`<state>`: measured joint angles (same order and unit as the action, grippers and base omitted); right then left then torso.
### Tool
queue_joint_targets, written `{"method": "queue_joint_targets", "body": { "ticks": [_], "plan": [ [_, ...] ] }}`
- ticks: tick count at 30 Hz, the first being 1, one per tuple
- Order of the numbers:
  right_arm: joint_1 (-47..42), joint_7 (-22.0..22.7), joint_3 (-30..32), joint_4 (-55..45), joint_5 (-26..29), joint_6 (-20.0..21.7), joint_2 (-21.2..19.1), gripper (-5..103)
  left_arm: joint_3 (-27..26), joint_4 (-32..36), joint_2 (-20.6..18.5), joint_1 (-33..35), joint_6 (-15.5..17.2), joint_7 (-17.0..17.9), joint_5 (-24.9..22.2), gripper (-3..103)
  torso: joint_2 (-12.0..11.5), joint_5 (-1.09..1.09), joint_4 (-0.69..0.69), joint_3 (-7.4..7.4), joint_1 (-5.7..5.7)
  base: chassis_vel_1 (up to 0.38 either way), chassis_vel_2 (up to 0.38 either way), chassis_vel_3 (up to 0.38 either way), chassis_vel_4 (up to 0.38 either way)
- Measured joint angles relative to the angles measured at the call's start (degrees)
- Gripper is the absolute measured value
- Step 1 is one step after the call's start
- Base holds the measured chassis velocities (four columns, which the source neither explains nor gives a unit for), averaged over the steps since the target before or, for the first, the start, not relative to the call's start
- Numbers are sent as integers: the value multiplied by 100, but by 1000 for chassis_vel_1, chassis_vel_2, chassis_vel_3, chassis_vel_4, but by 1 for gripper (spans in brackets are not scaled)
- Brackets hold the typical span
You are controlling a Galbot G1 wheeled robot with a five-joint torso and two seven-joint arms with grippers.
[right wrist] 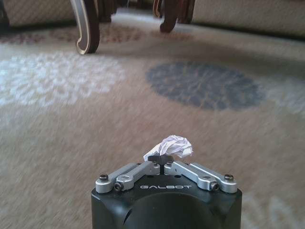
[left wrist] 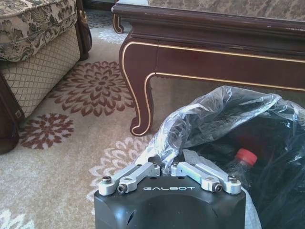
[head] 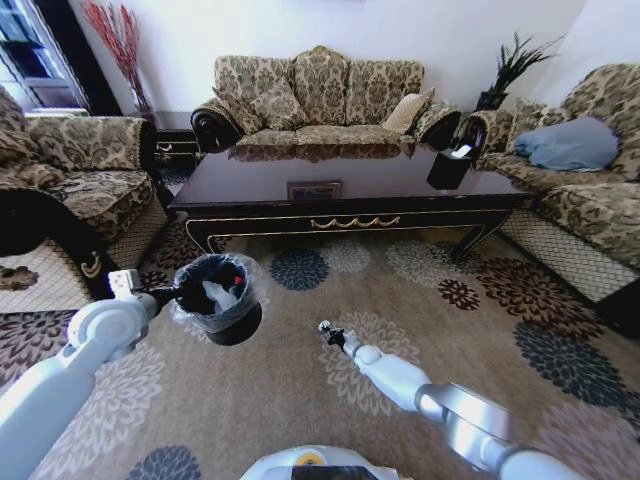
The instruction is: Move to the front of the table and pick up the trash from the floor, then place it into the trash bin.
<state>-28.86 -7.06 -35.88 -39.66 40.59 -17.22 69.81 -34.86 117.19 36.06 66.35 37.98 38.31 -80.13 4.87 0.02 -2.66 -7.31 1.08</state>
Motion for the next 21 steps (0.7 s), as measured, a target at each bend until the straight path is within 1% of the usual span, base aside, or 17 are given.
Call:
{"method": "queue_joint_targets", "body": {
  "ticks": [1, 3, 4, 6, 7, 8, 10, 14, 18, 21],
  "plan": [
    [-23, 80, 85, -300, 28, -30, -265, 0, 42, 0, 21, -1, -1, -1, 27, 4, 0, 0, 0, 0, 0, 0, 0, 0, 0],
    [-44, 134, 200, -664, 76, -87, -581, 0, 116, 13, 65, 6, -1, -1, 76, 4, 0, -1, -2, 0, 0, 0, 0, 0, 0],
    [-44, 134, 200, -664, 76, -87, -581, 0, 116, 13, 65, 6, -1, -1, 76, 4, 0, -1, -2, 0, 0, 0, 0, 0, 0],
    [-49, 142, 423, -1169, 142, -222, -952, 0, 195, 89, 192, 99, -2, -2, 159, 4, 0, -1, -4, 0, 0, 0, 0, 0, 0],
    [-49, 139, 509, -1308, 159, -272, -1021, 0, 217, 116, 234, 141, -2, -3, 190, 4, 0, -1, -4, 0, 0, 0, 0, 0, 0],
    [-49, 139, 509, -1308, 159, -272, -1021, 0, 217, 116, 234, 141, -2, -3, 190, 4, 0, -1, -4, 0, 0, 0, 0, 0, 0],
    [-31, 109, 811, -1606, 164, -404, -1116, 0, 332, 206, 368, 277, -2, -6, 317, 4, 0, -1, -1, 0, 0, 0, 0, 0, 0],
    [86, 12, 1056, -1794, 98, -525, -1148, 0, 454, 315, 403, 357, 21, 12, 349, 4, 0, -1, 0, -1, 0, 0, 0, 0, 0],
    [192, -63, 1136, -2056, 154, -600, -1202, 0, 535, 413, 399, 385, 35, 32, 338, 4, 0, -1, -2, -1, 0, 0, 0, 0, 0],
    [229, -44, 1144, -2666, 340, -638, -1243, 0, 593, 513, 380, 469, 43, 66, 323, 4, 0, -1, -2, -1, 0, 0, 0, 0, 0]
  ]
}}
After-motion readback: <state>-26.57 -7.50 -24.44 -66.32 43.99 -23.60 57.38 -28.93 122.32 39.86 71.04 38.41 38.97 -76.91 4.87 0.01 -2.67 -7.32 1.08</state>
